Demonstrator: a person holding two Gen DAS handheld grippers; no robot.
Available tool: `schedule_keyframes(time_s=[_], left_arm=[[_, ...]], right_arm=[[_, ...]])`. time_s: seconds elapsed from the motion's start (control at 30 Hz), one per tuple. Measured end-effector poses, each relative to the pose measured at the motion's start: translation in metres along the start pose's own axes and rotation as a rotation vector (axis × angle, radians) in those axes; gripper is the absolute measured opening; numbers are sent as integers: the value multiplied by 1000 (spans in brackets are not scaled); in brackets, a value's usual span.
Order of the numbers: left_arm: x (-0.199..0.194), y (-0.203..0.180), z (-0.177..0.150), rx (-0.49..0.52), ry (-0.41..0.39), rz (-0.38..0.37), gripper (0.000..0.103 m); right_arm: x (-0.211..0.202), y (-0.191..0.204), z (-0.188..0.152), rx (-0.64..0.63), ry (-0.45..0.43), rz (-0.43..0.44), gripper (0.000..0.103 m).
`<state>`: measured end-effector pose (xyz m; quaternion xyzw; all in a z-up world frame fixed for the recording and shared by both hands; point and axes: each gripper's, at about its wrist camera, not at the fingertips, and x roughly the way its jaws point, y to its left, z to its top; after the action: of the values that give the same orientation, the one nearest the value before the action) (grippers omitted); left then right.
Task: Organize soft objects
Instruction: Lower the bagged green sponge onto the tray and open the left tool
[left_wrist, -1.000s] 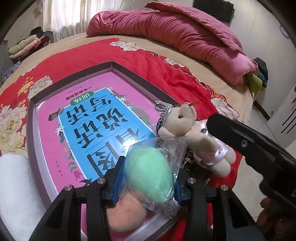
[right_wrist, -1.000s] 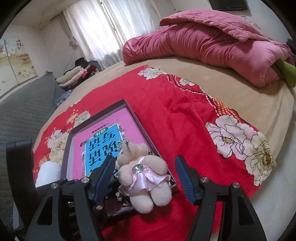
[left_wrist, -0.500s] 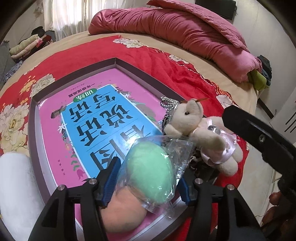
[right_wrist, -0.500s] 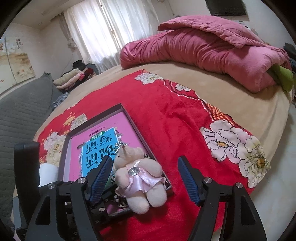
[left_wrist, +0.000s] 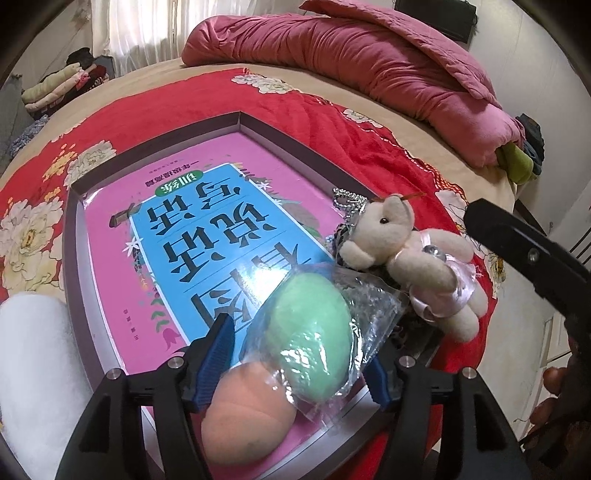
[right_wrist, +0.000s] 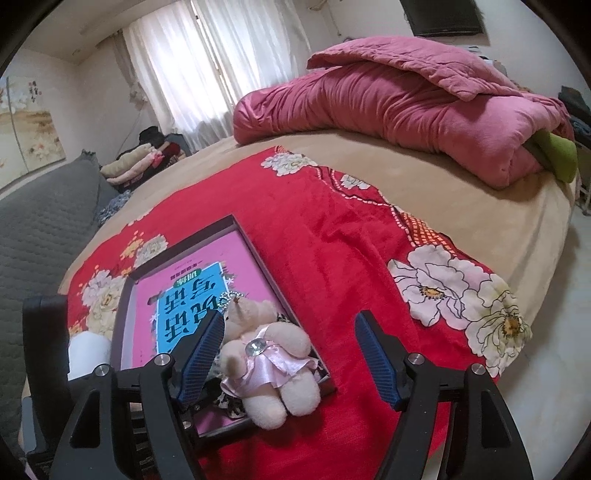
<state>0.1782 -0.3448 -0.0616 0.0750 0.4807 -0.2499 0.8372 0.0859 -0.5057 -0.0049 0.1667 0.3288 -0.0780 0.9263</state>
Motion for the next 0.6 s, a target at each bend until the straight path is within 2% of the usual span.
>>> schedule_keyframes(time_s=[0.17, 0.4, 0.5, 0.6], left_arm=[[-4, 3, -3, -11, -1, -1, 65], [-14, 3, -3, -13, -14, -10, 65], [-17, 1, -5, -9, -15, -14, 65], [-23, 0, -8, -5, -22, -22, 65]], right_arm=[[-2, -6, 2, 9, -6, -32, 75], [2, -12, -8, -49, 89, -135, 75], [14, -10, -14, -77, 130, -148, 75], [19, -7, -16, -99, 124, -157, 75]])
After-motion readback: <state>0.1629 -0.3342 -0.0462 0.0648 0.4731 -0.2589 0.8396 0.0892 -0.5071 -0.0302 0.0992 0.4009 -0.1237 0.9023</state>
